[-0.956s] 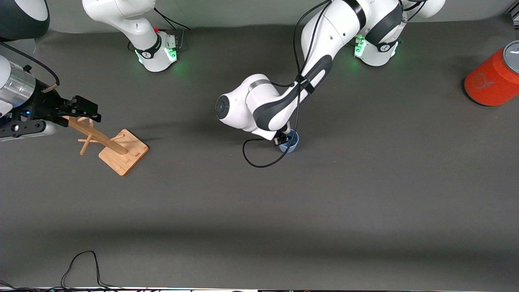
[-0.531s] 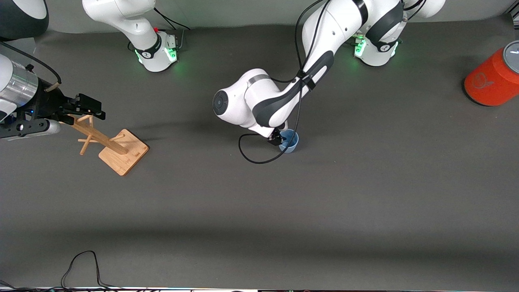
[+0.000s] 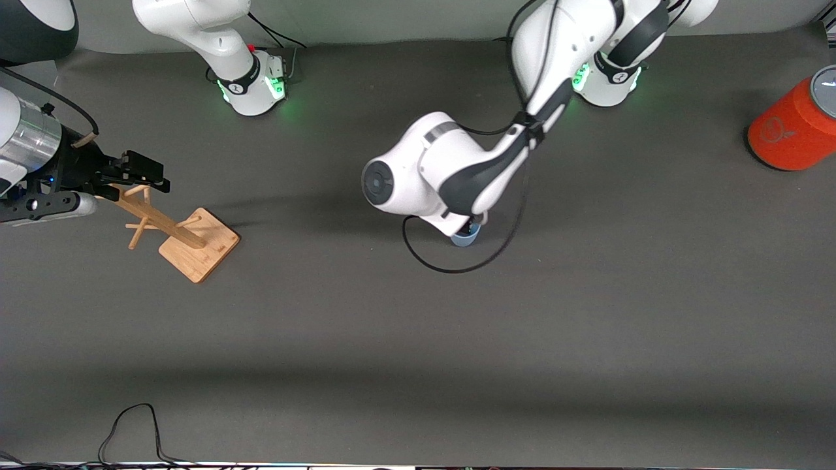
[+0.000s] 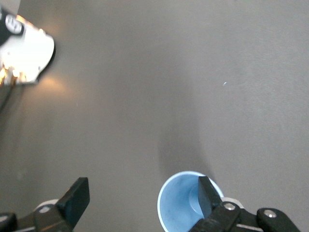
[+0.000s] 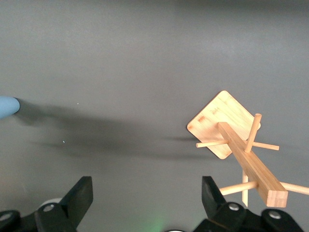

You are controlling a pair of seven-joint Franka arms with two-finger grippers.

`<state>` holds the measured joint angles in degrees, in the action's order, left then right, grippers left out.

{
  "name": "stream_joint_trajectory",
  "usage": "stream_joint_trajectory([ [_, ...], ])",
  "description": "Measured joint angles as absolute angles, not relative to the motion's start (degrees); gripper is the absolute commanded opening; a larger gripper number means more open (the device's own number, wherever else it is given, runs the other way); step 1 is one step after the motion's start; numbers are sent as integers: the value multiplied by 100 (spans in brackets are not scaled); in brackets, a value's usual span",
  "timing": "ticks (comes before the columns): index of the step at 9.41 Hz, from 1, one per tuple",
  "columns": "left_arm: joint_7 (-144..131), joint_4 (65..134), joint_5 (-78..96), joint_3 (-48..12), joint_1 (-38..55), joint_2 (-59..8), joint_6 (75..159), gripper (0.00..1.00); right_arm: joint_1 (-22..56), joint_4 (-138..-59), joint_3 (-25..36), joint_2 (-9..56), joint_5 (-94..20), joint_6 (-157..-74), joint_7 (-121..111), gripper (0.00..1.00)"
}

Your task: Rotate and upright cup with both arms

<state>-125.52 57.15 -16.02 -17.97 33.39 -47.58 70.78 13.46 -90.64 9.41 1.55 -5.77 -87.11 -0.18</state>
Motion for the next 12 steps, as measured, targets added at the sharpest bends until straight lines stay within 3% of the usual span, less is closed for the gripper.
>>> stream_joint_trajectory([
  [6,-7621,5741,-1006,-1798,1298,-3524,6925,100,1350,-8898,941,166,-580,-8697,-18,100],
  [12,-2452,6654,-1008,-1789,-494,-2382,7024,100,1367,-8889,931,173,-580,-8695,34,100],
])
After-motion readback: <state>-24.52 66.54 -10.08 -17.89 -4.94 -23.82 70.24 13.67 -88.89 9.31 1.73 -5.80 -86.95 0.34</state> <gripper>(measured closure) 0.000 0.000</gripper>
